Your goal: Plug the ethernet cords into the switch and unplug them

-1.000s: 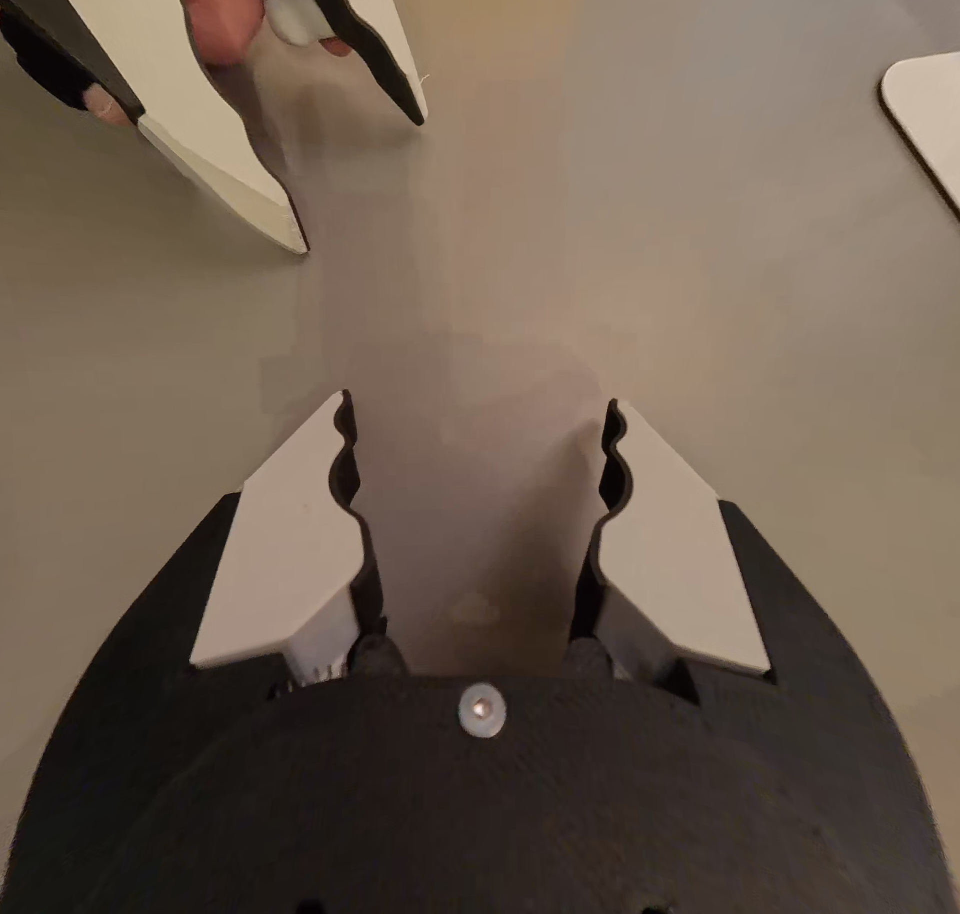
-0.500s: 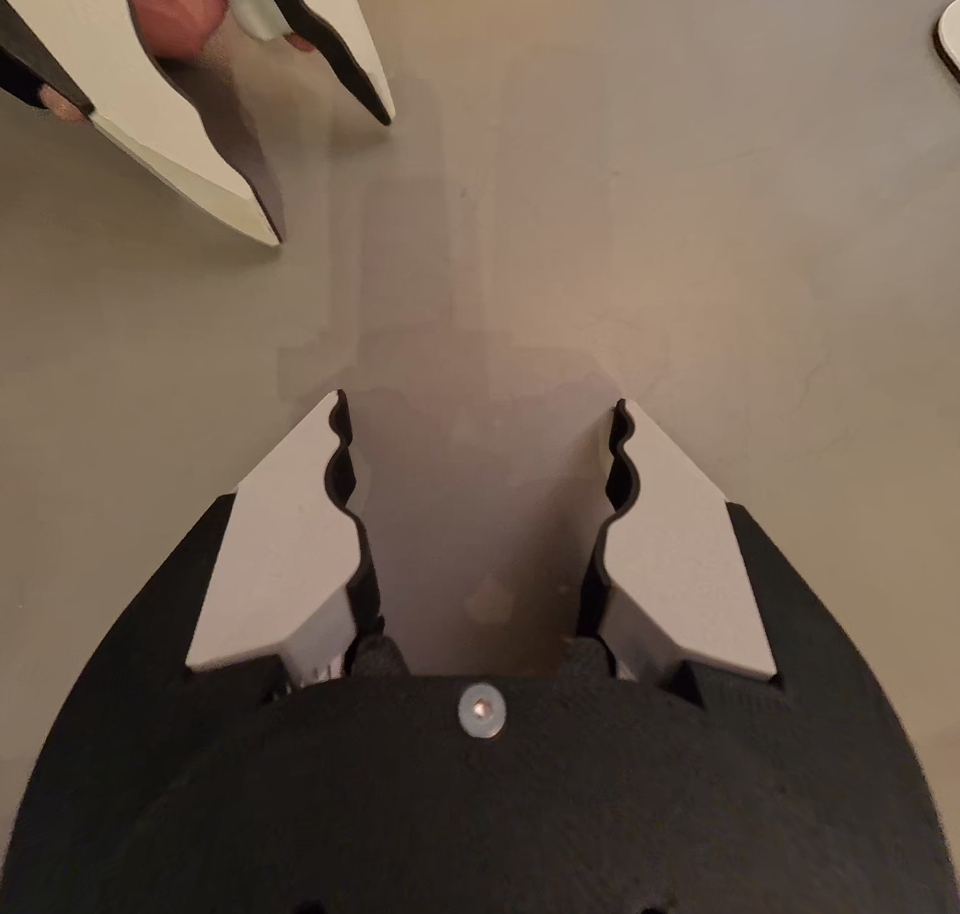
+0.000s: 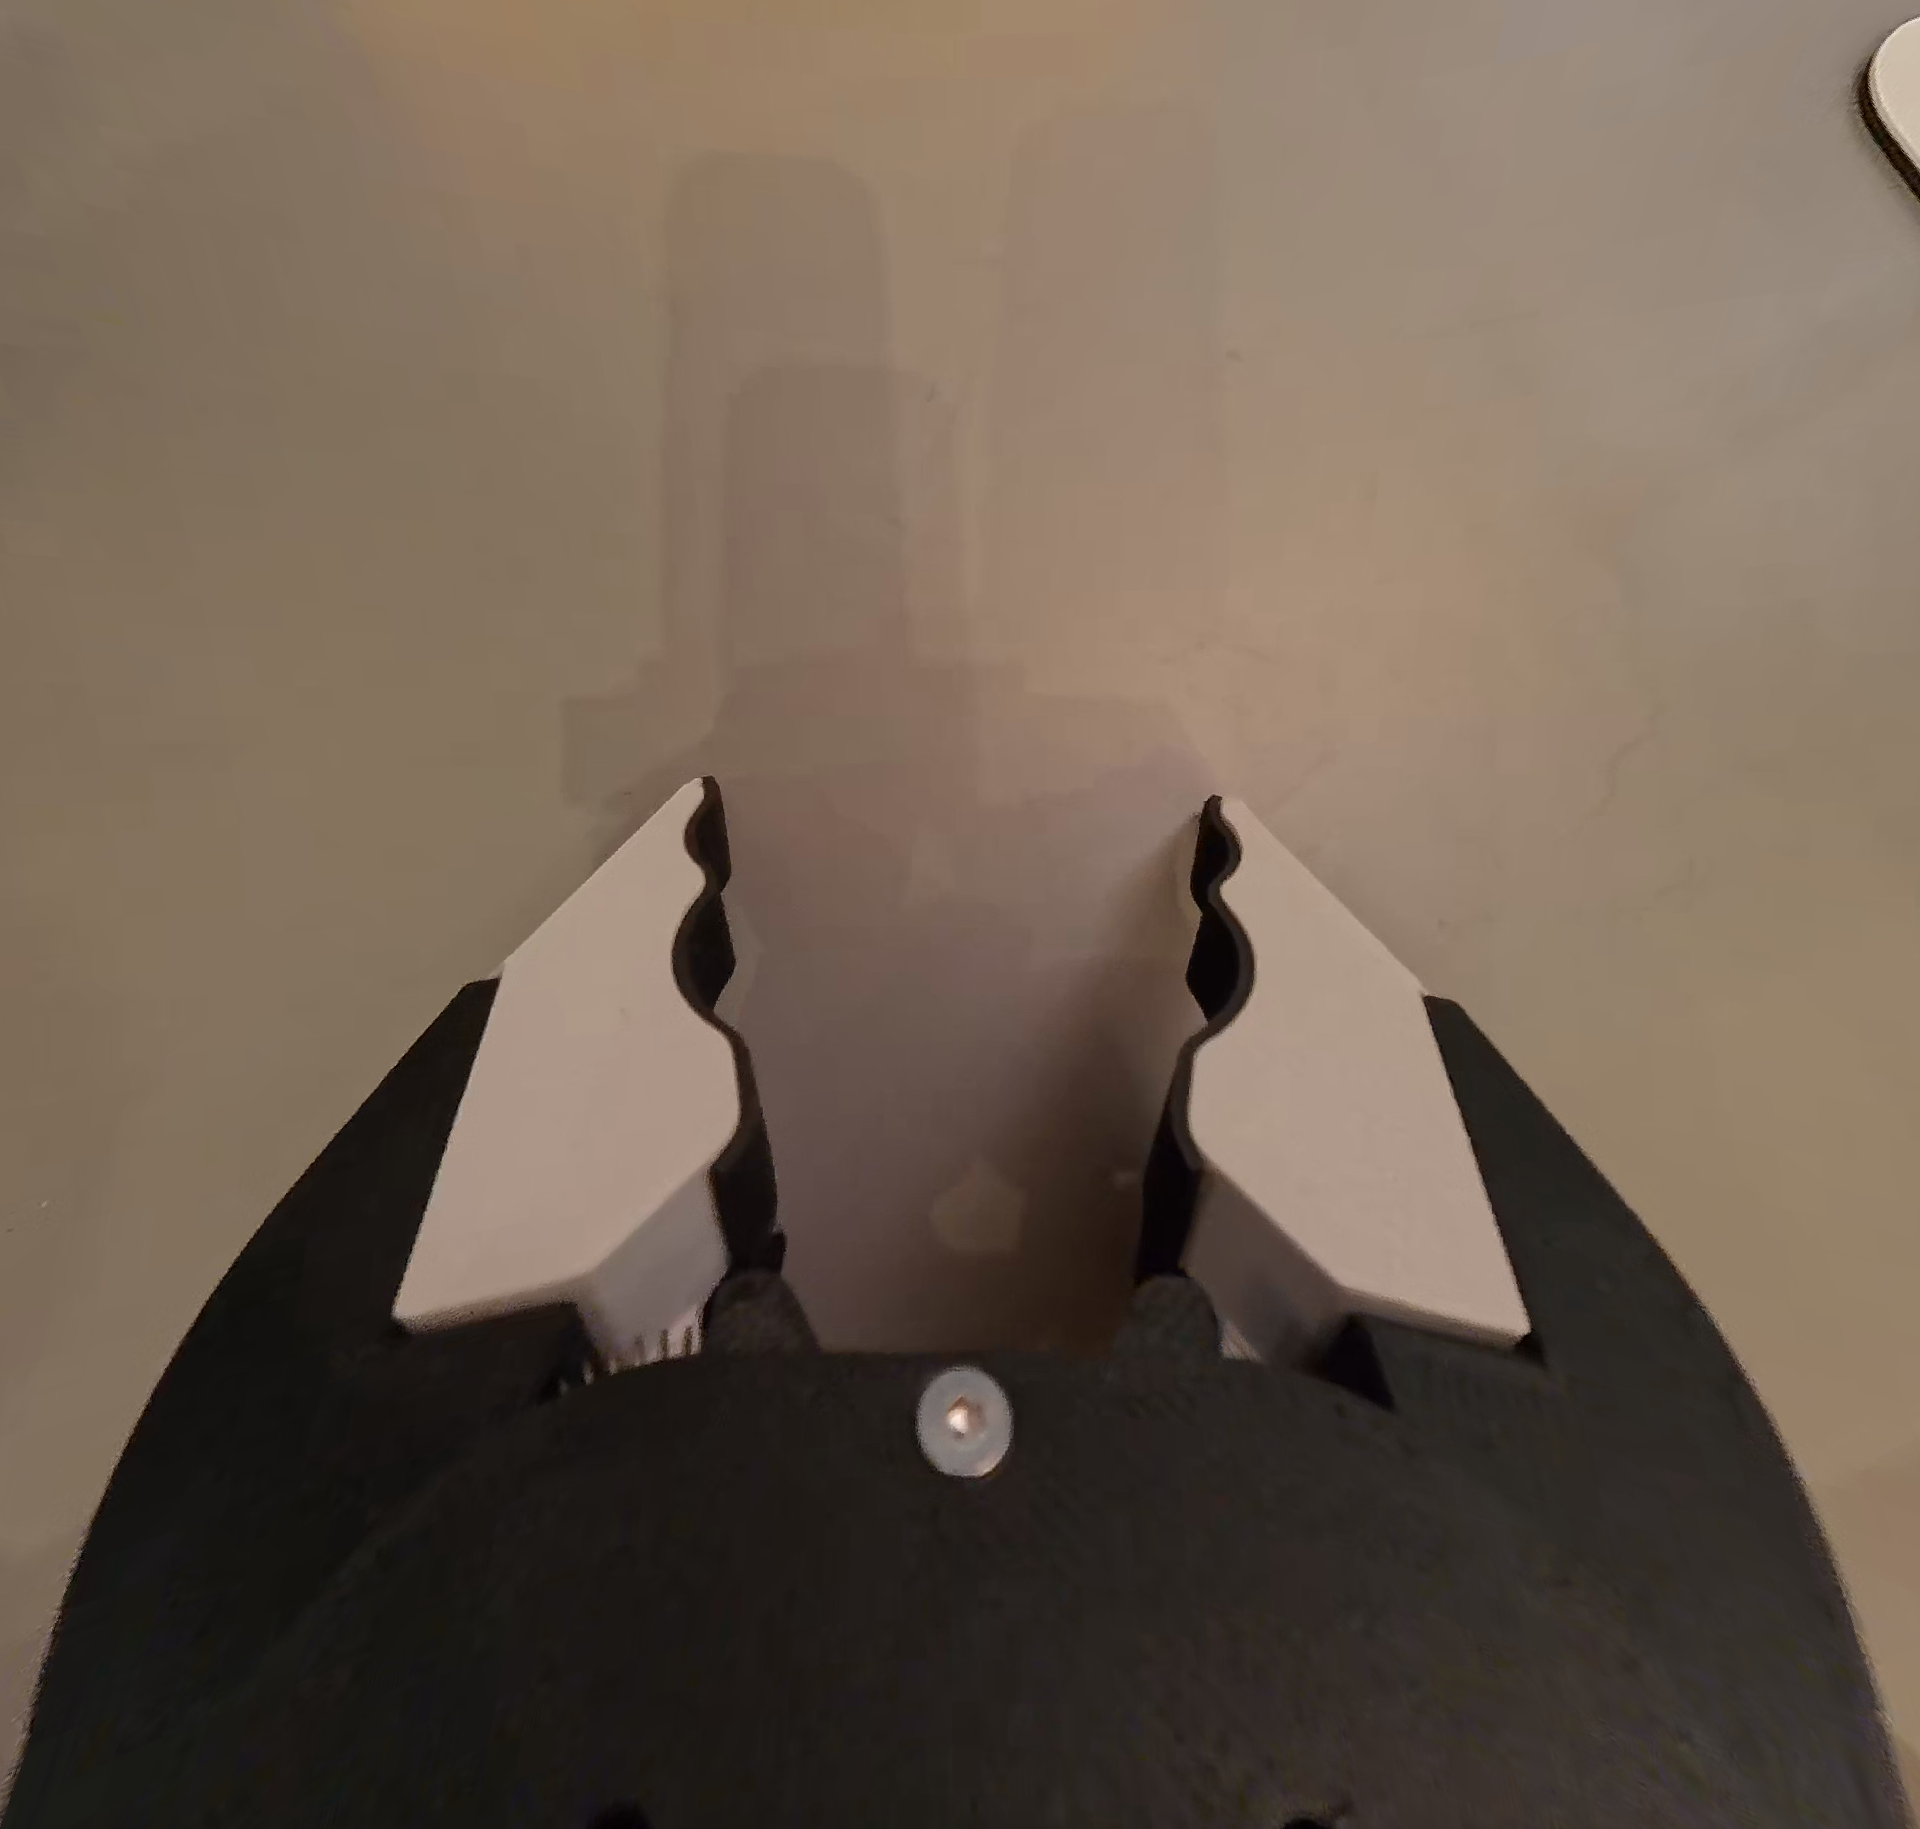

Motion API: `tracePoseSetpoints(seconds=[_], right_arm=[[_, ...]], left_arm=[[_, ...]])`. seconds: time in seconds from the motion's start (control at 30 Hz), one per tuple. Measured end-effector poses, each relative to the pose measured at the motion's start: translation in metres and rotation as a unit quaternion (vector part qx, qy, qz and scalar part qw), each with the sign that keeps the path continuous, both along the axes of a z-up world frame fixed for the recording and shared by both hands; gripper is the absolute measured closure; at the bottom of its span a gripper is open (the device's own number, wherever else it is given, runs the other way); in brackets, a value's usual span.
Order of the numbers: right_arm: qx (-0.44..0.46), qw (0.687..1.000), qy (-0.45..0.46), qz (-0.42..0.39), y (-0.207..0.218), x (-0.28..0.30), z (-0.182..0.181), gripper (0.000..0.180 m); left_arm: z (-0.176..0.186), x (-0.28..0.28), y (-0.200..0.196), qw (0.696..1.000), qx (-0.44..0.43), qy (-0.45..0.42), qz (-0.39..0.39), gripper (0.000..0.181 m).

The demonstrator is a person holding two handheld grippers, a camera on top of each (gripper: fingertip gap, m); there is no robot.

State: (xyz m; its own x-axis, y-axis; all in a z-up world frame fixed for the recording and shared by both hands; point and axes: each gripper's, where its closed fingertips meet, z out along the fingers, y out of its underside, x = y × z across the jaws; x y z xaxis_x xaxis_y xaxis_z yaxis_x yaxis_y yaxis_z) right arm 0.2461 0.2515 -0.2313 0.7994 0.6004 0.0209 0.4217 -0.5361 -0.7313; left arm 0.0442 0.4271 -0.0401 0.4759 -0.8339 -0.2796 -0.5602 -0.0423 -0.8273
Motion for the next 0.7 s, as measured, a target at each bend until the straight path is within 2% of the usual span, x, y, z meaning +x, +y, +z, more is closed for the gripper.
tracePoseSetpoints(seconds=[0.13,0.23,0.3,0.47,0.6,0.7], right_arm=[[0.0,1.0,0.0,0.0,0.0,0.0,0.0,0.092],[0.002,1.0,-0.002,-0.001,0.0,0.0,0.0,0.093],[0.004,1.0,-0.003,-0.001,0.0,0.0,0.001,0.094],[0.001,1.0,0.0,0.0,0.0,0.0,0.0,0.095],[0.002,1.0,-0.001,0.0,0.0,0.0,0.0,0.095],[0.002,1.0,-0.001,0.0,0.0,0.0,0.0,0.095]], left_arm=[[-0.031,-0.048,0.089,0.991,-0.074,0.018,0.107,0.103],[-0.054,-0.05,0.119,0.981,-0.155,-0.01,0.119,0.103],[-0.06,-0.052,0.14,0.979,-0.152,0.004,0.135,0.105],[-0.088,-0.057,0.175,0.967,-0.181,0.091,0.158,0.104],[-0.12,-0.054,0.181,0.946,-0.253,0.142,0.141,0.1],[-0.133,-0.046,0.182,0.939,-0.284,0.144,0.129,0.095]])
